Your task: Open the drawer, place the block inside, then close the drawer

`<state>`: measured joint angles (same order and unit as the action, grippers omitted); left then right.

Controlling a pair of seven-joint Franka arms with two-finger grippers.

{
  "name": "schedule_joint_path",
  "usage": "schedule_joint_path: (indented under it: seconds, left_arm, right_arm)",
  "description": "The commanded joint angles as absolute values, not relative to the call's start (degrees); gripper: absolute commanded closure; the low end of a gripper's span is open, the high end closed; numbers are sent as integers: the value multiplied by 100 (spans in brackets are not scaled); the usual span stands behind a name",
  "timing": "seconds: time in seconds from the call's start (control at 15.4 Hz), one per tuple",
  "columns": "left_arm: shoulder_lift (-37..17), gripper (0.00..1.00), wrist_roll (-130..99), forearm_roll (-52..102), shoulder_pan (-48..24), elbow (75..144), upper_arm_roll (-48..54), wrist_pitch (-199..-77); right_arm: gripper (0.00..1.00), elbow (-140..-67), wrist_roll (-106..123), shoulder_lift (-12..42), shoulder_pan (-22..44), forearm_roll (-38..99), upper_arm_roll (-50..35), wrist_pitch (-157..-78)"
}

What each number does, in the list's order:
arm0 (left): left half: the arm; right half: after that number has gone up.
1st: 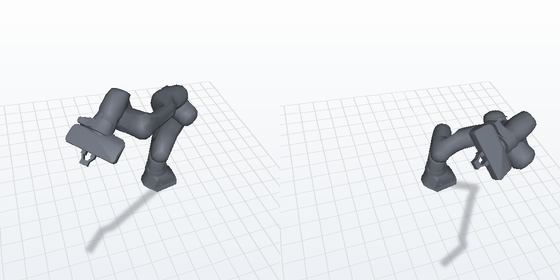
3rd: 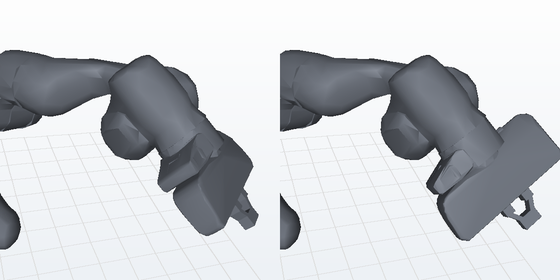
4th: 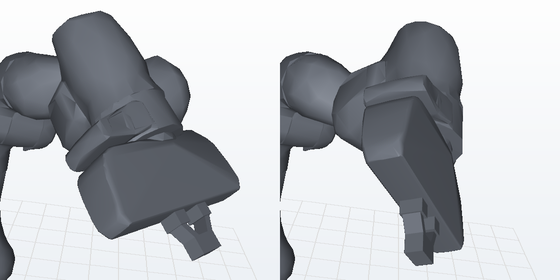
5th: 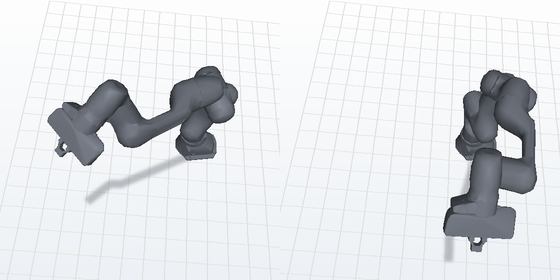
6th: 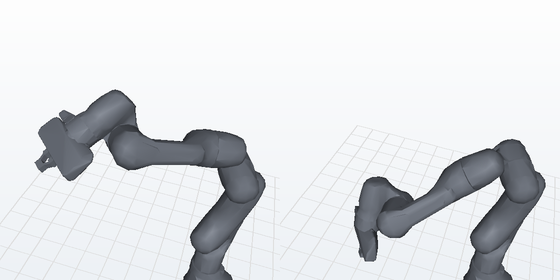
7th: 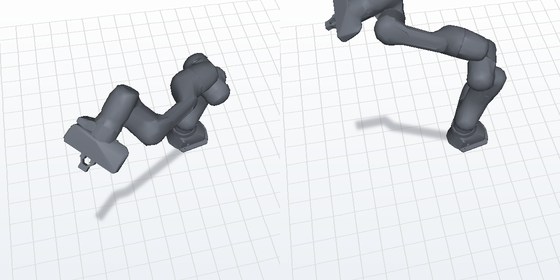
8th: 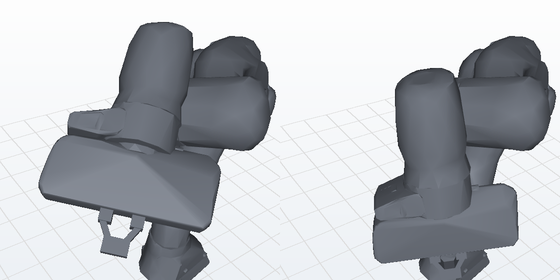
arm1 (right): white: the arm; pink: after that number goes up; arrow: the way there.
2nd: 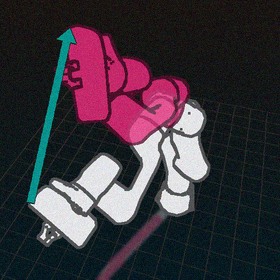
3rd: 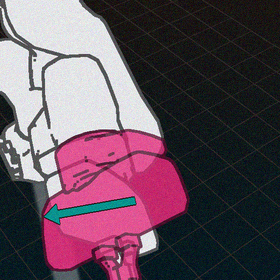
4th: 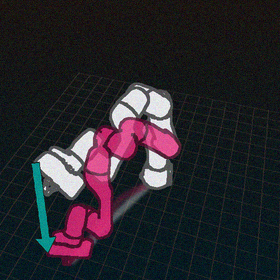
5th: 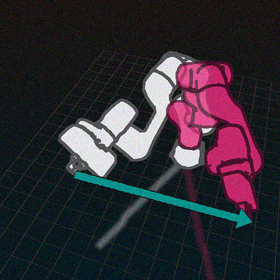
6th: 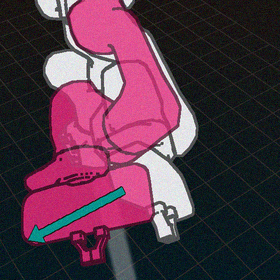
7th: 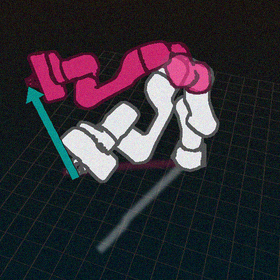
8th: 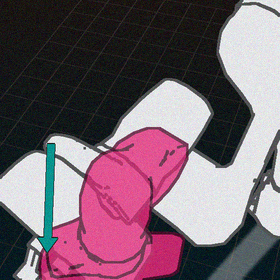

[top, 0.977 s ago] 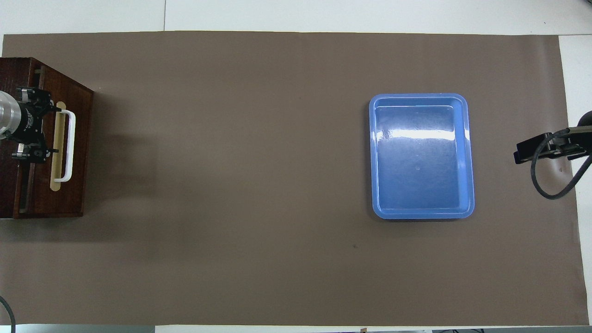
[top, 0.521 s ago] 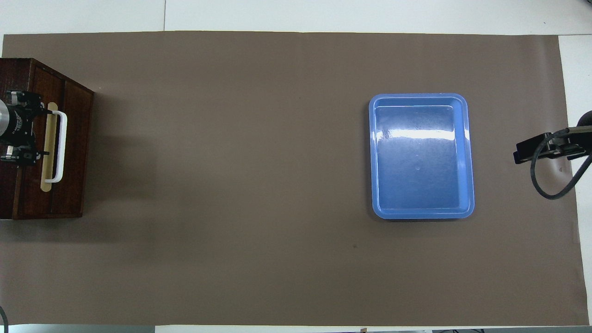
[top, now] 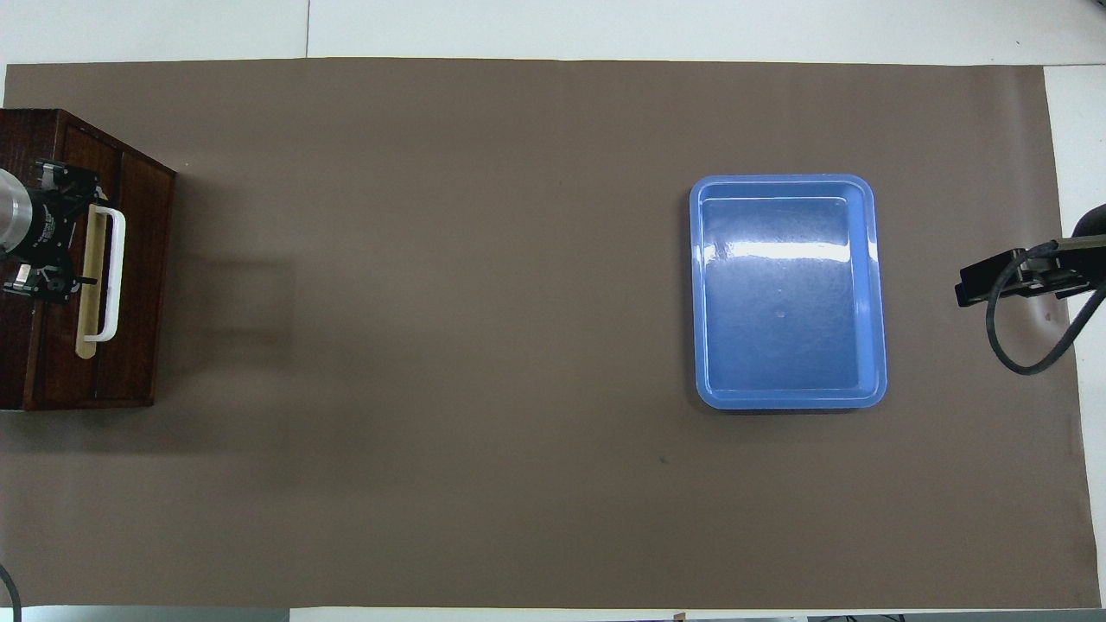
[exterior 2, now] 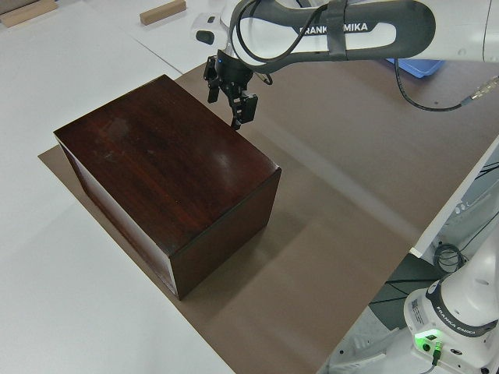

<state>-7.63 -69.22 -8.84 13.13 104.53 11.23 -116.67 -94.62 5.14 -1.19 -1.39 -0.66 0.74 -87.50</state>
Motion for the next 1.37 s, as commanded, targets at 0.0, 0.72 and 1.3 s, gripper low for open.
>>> schedule_joint_path:
  seconds: [0.0,0.72,1.3]
  left_arm:
    - [-362,0,-5699,-801,933,10187,1212,-10787]
    - [-88,0,-1065,36,458,9536,1204,-9000]
    - [-9,0,-1028,44,-210,9343,784,-8772]
  right_arm:
    - [0,-9527,431,-228,-220,-97,17,-8666]
    - [0,-9527,483,-220,-246,-97,18,-8719]
    - [0,-9519,492,-220,-202,-105,9,-8736]
